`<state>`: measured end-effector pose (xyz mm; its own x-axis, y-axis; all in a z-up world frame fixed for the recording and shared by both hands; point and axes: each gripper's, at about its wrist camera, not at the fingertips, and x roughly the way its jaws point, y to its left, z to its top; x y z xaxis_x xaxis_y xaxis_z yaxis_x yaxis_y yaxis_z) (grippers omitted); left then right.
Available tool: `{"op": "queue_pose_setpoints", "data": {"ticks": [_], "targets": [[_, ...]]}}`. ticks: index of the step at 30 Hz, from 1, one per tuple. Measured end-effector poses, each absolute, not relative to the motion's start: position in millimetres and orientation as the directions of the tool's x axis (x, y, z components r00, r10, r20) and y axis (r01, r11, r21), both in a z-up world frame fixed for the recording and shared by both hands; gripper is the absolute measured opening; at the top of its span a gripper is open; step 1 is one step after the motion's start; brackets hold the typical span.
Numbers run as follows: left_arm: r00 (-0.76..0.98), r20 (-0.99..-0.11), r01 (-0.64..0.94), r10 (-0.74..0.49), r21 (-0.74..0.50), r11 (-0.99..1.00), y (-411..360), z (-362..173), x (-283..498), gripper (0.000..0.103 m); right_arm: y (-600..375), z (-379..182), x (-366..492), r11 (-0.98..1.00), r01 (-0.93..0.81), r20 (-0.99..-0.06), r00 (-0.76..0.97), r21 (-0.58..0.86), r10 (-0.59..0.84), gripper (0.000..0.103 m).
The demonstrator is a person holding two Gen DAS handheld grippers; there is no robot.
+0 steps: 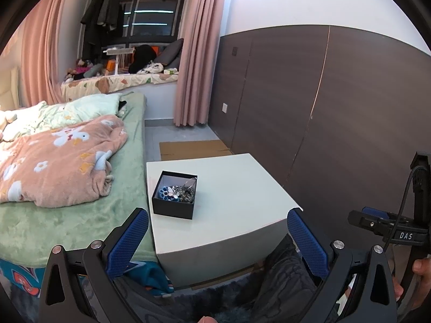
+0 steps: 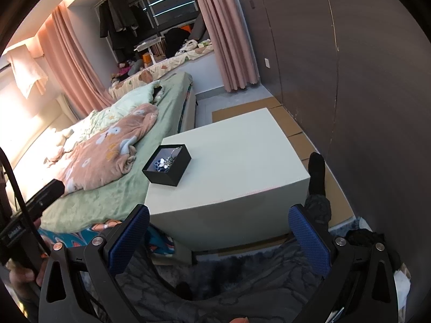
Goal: Organize jewelry
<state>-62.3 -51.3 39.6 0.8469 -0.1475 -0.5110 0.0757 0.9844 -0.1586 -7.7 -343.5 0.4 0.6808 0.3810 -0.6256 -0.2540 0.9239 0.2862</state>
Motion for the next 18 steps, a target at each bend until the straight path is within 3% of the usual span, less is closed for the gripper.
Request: {"op": "queue_pose_setpoints", "data": {"ticks": [18], "targets": [[0.858,-0.488,0.091,-0.16,-0.162,0.983,-54.0,47.9,-71.8,0.103,-349.8,5.5,-13.3,0.916,-0.257,-0.625,0.672,0.307,0.398,0.103]]}}
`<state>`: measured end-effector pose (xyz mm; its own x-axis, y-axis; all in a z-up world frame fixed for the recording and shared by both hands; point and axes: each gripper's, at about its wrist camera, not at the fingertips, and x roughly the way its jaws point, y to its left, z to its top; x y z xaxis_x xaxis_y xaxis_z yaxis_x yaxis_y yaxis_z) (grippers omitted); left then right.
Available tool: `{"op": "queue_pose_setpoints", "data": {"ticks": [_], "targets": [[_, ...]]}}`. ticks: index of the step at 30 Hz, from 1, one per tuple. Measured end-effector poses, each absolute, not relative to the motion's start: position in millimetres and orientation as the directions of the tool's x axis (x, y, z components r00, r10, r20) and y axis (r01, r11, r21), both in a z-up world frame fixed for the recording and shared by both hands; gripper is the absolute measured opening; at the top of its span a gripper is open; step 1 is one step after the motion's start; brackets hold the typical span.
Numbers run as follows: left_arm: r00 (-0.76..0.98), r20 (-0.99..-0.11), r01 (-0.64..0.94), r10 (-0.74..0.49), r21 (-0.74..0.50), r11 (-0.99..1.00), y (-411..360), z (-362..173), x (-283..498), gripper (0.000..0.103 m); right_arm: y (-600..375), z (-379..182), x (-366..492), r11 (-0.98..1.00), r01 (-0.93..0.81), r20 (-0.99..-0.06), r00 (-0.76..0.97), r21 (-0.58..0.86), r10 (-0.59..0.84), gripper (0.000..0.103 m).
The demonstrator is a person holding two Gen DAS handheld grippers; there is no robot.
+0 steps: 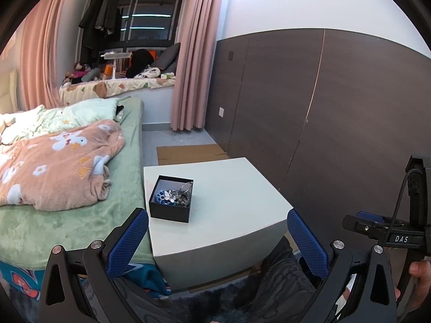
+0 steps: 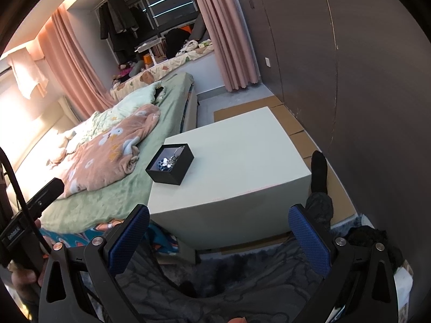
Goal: Organize jewelry
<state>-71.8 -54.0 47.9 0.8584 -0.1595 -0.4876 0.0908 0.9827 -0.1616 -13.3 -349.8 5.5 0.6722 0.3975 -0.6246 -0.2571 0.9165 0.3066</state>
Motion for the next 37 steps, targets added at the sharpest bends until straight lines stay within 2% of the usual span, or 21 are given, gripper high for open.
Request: {"op": "queue_pose_setpoints", "data": {"ticks": [33,37], "targets": [[0.853,-0.488,0.108,-0.184,-0.18,0.978,-51,45,-73,0.103,-346,6,-17,0.924,-0.246,-0.628,0.679,0.293,0.38,0.103],[0.84,-0.513,0.11,-0.178,-0.159,0.981,-53,47,-64,0.103,-346,4,-13,0.926,-0.232,-0.634,0.677,0.298,0.373,0.103]]}}
